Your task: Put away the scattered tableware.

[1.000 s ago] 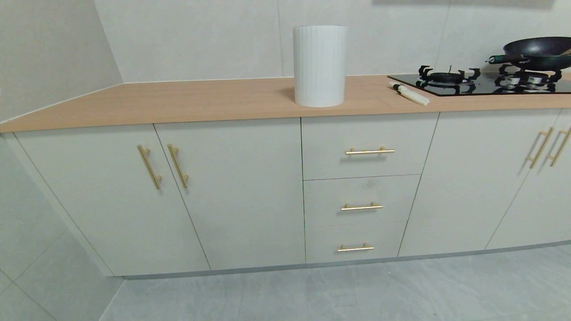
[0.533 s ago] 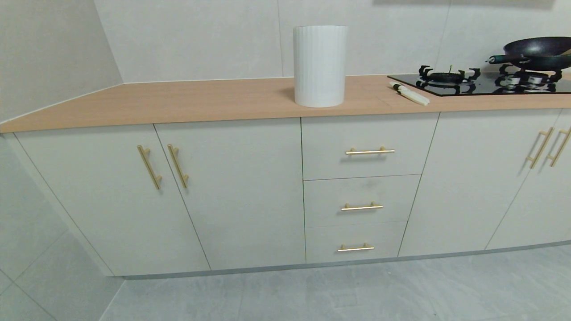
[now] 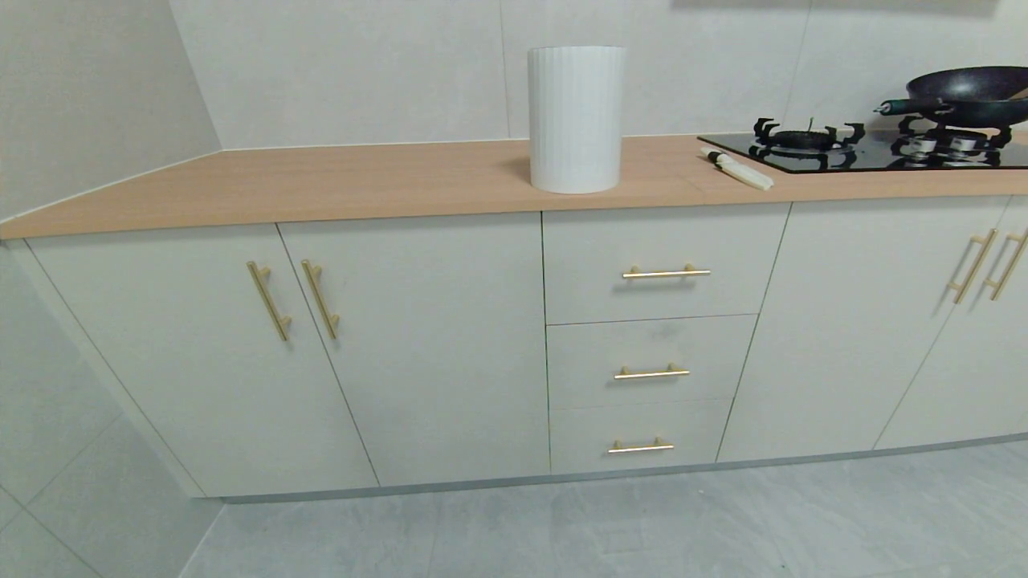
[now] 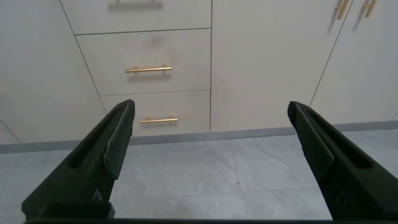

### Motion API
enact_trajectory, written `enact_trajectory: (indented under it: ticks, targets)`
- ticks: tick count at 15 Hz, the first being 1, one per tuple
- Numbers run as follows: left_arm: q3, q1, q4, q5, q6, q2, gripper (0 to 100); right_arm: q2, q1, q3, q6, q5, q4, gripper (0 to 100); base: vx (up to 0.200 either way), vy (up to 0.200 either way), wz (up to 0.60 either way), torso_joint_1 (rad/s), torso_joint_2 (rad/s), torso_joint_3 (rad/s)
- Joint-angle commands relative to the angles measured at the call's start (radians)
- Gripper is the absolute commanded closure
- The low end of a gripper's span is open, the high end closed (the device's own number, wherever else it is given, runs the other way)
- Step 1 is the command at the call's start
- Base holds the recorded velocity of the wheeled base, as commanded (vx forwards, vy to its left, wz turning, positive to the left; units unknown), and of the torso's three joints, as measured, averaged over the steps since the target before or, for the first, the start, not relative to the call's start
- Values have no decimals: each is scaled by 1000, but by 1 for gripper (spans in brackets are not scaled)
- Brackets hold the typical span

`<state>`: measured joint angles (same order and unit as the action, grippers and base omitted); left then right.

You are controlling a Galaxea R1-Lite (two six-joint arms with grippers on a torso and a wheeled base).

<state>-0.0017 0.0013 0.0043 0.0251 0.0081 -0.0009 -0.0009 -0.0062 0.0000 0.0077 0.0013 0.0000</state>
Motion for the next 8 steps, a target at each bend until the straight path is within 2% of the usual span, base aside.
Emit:
enact_trajectory:
  ticks: [1,3,8]
  targets:
    - [0,0,0,-1,0,1,0,2,0,0,0,2,2,0,0,0,0,0,0,0]
    - [0,-1,0,1,0,1,0,2,0,0,0,2,2,0,0,0,0,0,0,0]
    - [0,0,0,-1,1,1,0,2,0,0,-2,5,2,0,200,0,0,3,0,4]
